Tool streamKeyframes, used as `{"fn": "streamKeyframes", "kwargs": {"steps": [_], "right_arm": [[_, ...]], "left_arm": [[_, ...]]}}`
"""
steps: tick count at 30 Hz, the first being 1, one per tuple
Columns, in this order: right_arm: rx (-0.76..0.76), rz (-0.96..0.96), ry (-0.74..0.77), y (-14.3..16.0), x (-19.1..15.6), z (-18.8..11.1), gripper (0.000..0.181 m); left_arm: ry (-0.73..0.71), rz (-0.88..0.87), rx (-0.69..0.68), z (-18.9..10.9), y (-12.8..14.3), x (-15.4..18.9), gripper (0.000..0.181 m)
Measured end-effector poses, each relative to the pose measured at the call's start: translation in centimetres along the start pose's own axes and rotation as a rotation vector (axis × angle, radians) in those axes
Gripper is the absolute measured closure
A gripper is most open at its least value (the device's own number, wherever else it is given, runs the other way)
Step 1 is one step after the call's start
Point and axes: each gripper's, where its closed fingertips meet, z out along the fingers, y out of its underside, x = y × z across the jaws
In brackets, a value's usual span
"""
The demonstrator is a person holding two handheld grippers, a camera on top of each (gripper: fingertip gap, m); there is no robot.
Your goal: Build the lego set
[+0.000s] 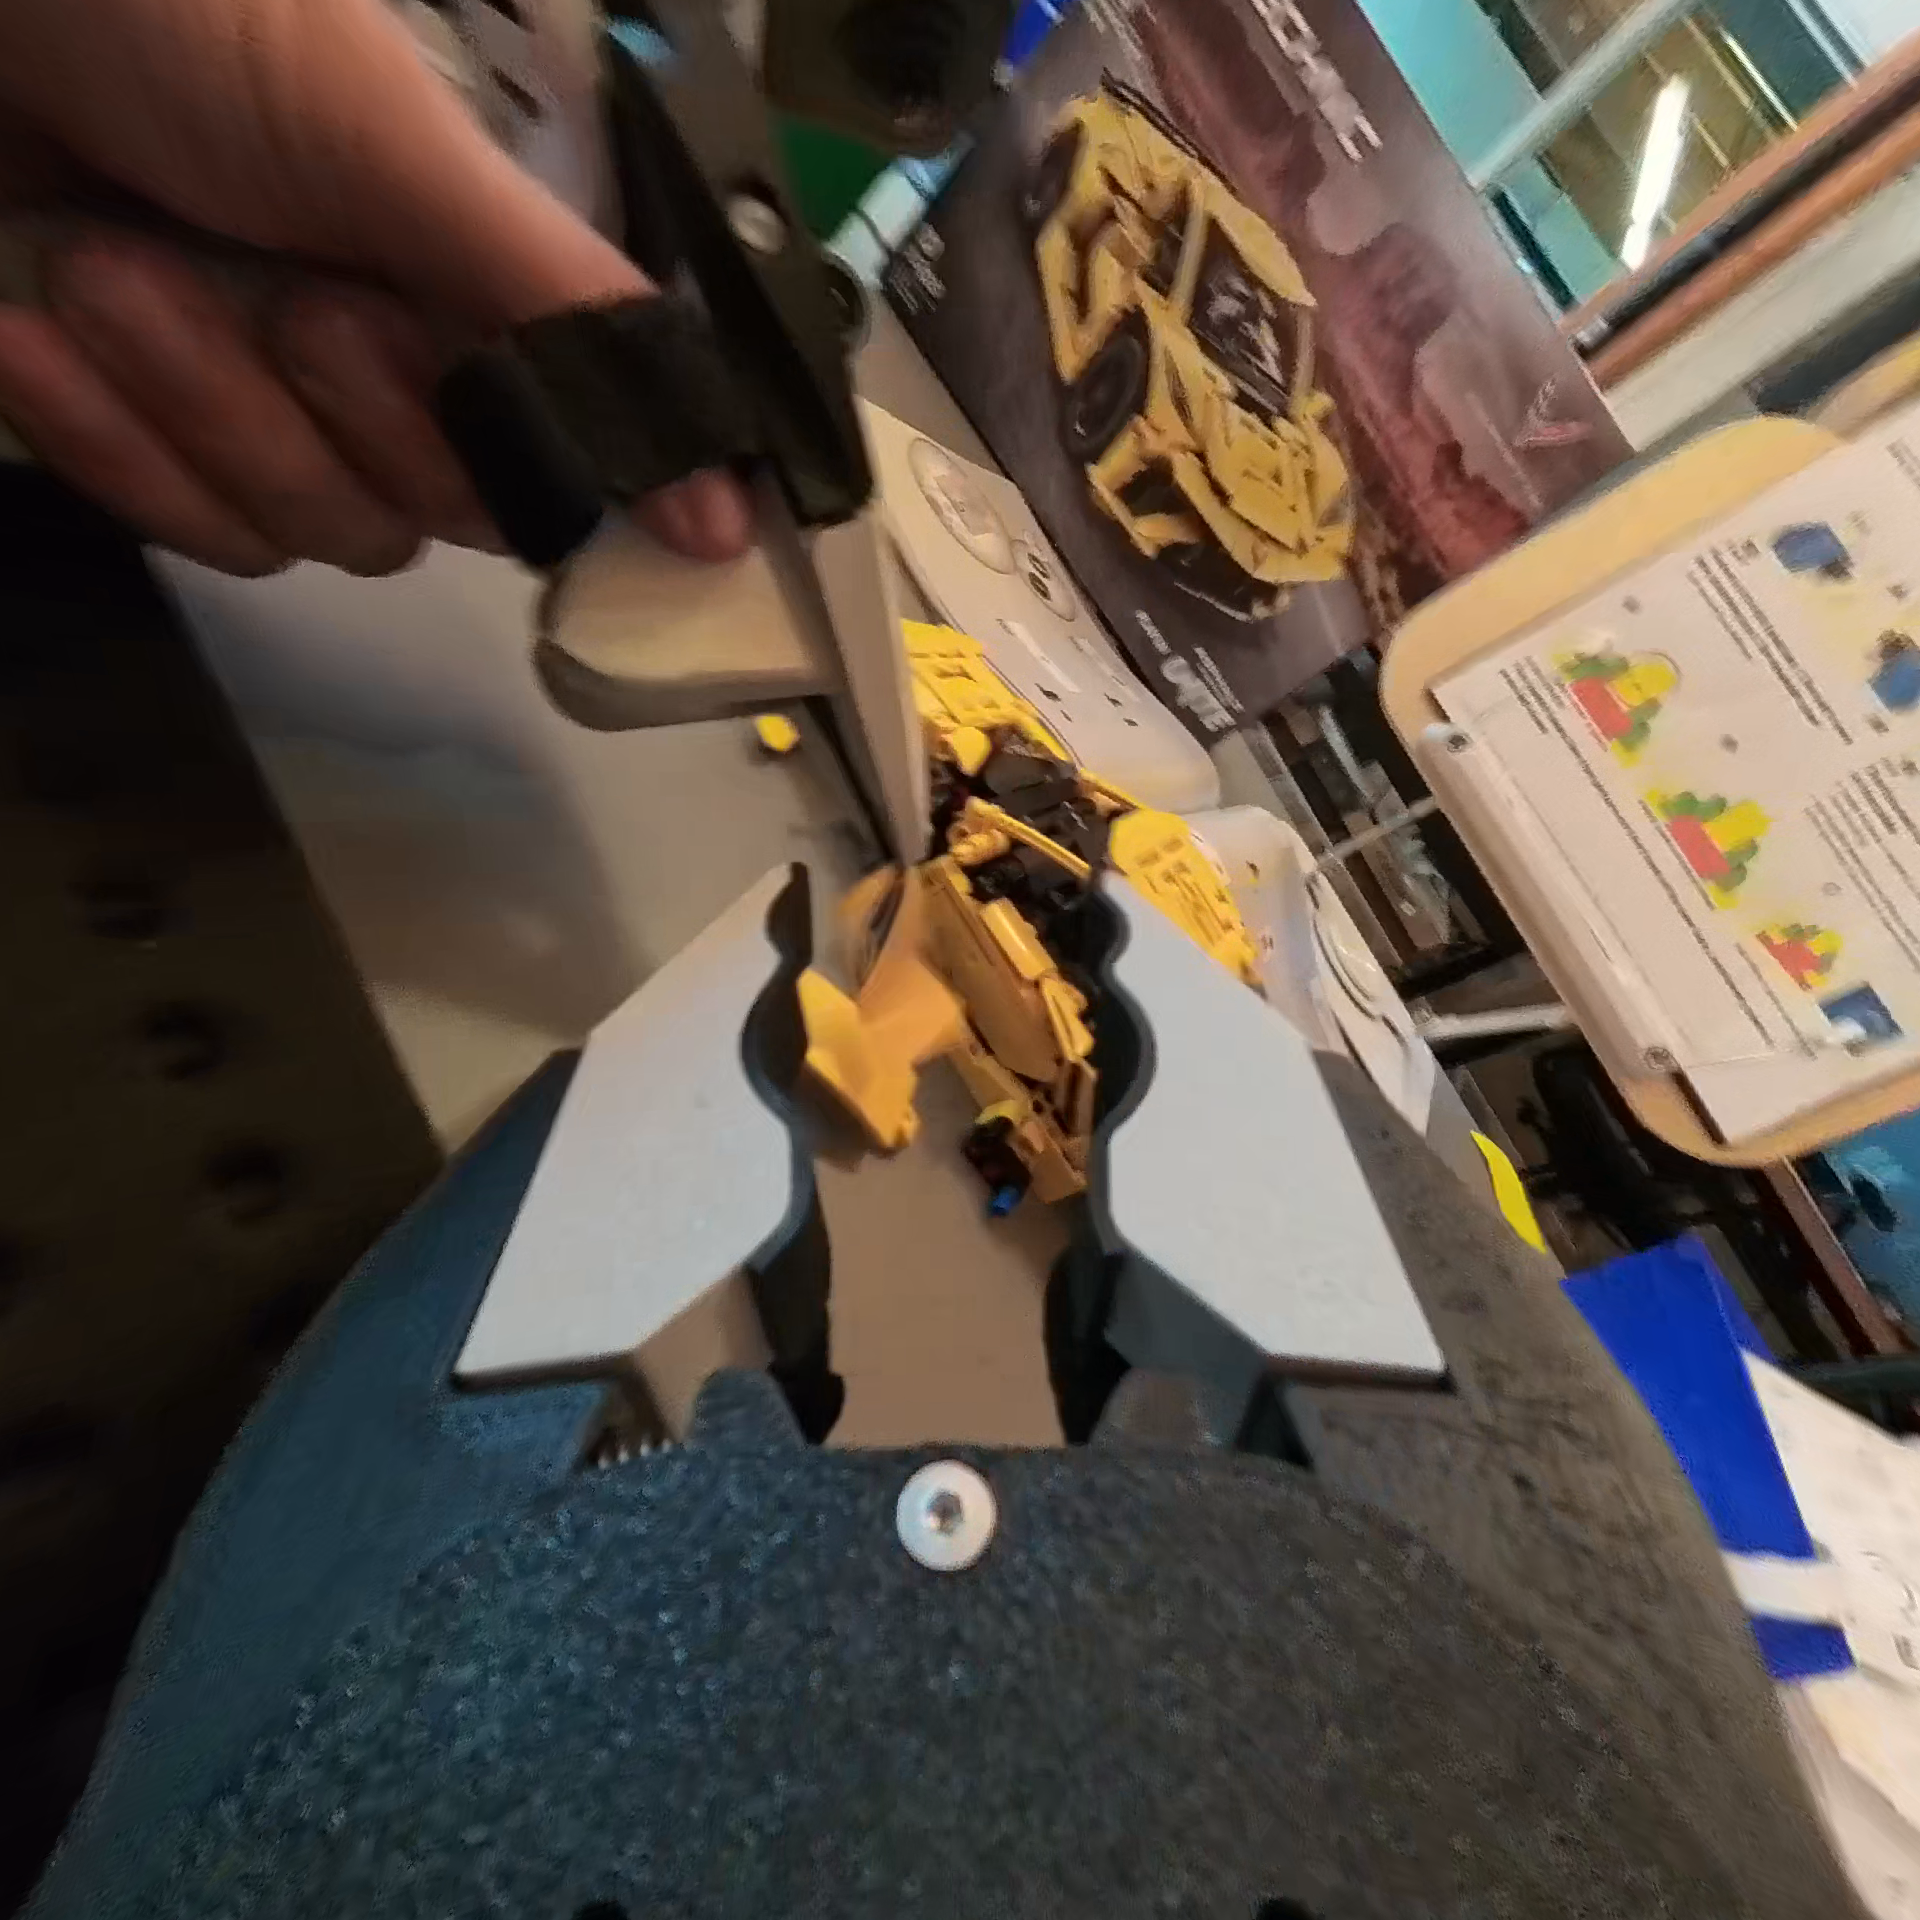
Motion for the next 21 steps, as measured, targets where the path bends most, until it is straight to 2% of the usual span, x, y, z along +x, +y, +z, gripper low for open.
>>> {"fn": "streamKeyframes", "kwargs": {"steps": [3,5,8,9,10,11,12,14,17,21], "right_arm": [[-0.005,-0.056,-0.021,-0.2,-1.1,-0.1,0.129],[-0.018,0.024,-0.044,0.2,-0.8,0.1,0.129],[0.053,0.416,-0.151,0.2,1.8,-0.7,0.135],[0.083,0.561,-0.198,0.3,2.9,-1.1,0.146],[0.099,0.699,-0.283,0.6,3.4,-1.3,0.16],[0.102,0.825,-0.399,1.0,3.3,-1.4,0.158],[0.106,0.914,-0.527,1.2,3.0,-1.4,0.148],[0.083,1.078,-0.654,2.0,2.8,-0.9,0.163],[0.068,1.121,-0.744,2.0,1.8,-0.3,0.168],[0.043,1.097,-0.752,2.0,0.9,0.0,0.168]], "left_arm": [[0.0,-0.018,0.039,-0.6,-0.8,-0.6,0.181],[0.05,-0.002,0.056,-0.9,-1.1,0.1,0.181],[0.05,0.103,0.047,-1.4,-0.8,0.7,0.181],[0.052,0.13,0.05,-1.6,-0.8,0.9,0.181],[0.062,0.146,0.048,-1.7,-0.7,1.0,0.181],[0.065,0.148,0.047,-1.8,-0.6,1.1,0.181],[0.067,0.149,0.049,-1.8,-0.6,1.1,0.181],[0.072,0.154,0.04,-1.7,-0.3,1.3,0.181],[0.067,0.151,0.032,-1.4,-0.1,1.3,0.181],[0.057,0.142,0.036,-1.4,-0.1,1.3,0.181]]}}
